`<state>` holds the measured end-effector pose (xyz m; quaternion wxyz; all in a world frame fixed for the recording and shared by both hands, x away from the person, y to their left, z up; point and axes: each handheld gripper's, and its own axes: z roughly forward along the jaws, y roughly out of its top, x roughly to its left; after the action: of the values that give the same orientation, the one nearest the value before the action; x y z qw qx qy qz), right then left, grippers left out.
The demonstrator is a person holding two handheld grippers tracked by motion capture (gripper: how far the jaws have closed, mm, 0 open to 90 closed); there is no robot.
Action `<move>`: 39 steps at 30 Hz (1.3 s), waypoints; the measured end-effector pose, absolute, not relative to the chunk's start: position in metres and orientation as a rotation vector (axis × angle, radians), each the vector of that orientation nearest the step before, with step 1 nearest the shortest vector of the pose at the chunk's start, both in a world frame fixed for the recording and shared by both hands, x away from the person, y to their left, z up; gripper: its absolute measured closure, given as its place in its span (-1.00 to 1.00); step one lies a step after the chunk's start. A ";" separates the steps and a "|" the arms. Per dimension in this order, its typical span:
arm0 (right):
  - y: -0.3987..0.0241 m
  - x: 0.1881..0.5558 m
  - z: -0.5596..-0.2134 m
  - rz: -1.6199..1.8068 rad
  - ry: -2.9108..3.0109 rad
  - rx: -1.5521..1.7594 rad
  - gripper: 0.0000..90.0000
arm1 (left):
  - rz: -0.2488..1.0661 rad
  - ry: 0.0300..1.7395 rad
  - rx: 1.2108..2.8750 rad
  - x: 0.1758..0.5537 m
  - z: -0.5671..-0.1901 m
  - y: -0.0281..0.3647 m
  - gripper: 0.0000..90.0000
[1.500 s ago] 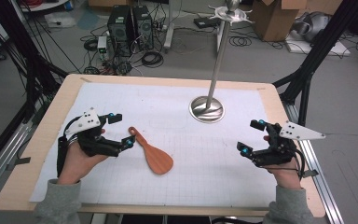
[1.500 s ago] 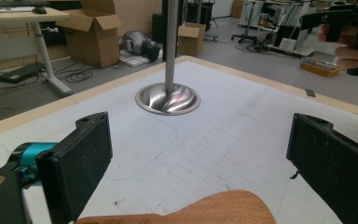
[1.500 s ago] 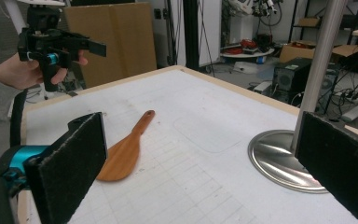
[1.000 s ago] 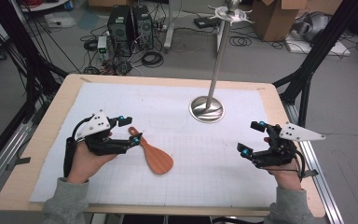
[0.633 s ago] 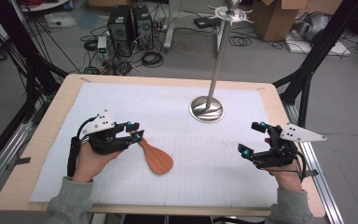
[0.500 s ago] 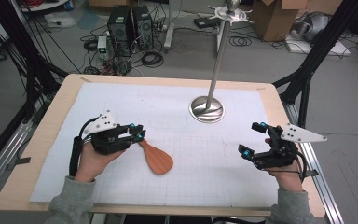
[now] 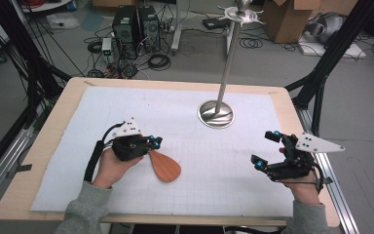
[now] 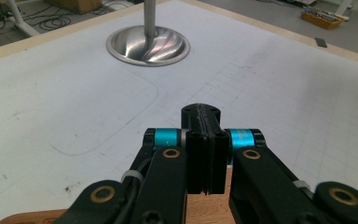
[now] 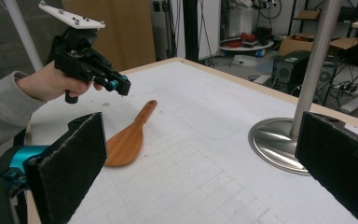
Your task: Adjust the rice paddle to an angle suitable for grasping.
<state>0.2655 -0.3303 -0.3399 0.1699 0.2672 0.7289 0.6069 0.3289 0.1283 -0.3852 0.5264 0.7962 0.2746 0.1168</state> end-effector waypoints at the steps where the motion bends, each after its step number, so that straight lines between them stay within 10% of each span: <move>1: -0.330 0.265 -0.340 1.724 2.071 0.759 -0.98 | 0.279 0.656 1.904 0.329 -0.385 0.128 0.97; 39: -0.332 0.250 -0.341 1.632 2.123 0.759 -0.98 | 0.252 0.675 2.079 0.347 -0.429 0.083 0.99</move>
<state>0.2500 -0.3318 -0.3409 0.1781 0.2683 0.7505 0.5771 0.3468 0.0834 -0.4291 0.4534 0.8422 0.2733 0.1019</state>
